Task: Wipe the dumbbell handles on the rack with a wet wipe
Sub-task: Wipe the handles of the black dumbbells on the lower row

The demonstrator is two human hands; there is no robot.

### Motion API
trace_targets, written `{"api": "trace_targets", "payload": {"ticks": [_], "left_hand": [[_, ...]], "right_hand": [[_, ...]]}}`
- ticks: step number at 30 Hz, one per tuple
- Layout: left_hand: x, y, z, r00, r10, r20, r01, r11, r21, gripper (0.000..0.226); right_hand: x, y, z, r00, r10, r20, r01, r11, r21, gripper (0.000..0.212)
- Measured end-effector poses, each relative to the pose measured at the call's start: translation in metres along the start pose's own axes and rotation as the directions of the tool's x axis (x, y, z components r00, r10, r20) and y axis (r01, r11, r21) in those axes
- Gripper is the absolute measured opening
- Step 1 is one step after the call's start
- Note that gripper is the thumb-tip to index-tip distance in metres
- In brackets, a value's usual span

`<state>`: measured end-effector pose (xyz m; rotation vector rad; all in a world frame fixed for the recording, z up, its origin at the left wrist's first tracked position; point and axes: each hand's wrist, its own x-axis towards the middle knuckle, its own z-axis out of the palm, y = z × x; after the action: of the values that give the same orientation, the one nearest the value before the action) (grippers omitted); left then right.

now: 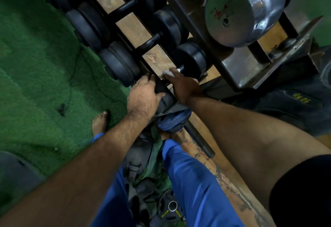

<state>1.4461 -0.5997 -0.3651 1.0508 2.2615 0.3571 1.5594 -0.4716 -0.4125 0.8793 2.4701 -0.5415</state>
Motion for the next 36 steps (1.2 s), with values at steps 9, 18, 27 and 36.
{"api": "trace_targets", "payload": {"ticks": [9,18,27,36], "left_hand": [[-0.001,0.0,-0.002,1.0,0.008,0.004,-0.008,1.0,0.018,0.072],[0.002,-0.002,-0.002,1.0,0.019,0.001,-0.019,0.999,0.027,0.073],[0.003,-0.003,0.001,1.0,0.03,-0.004,-0.03,0.999,0.038,0.074],[0.003,-0.005,0.005,0.999,0.043,-0.01,-0.043,0.998,0.049,0.075]], "right_hand": [[0.003,0.008,0.002,0.997,0.018,-0.075,-0.013,0.998,0.065,0.044],[-0.01,0.0,0.025,0.956,0.076,-0.284,-0.045,0.992,0.116,0.054],[-0.006,-0.024,0.031,0.767,0.58,-0.274,-0.277,0.684,0.674,0.037],[0.018,-0.033,0.015,0.615,0.75,0.244,-0.171,-0.175,0.97,0.016]]}}
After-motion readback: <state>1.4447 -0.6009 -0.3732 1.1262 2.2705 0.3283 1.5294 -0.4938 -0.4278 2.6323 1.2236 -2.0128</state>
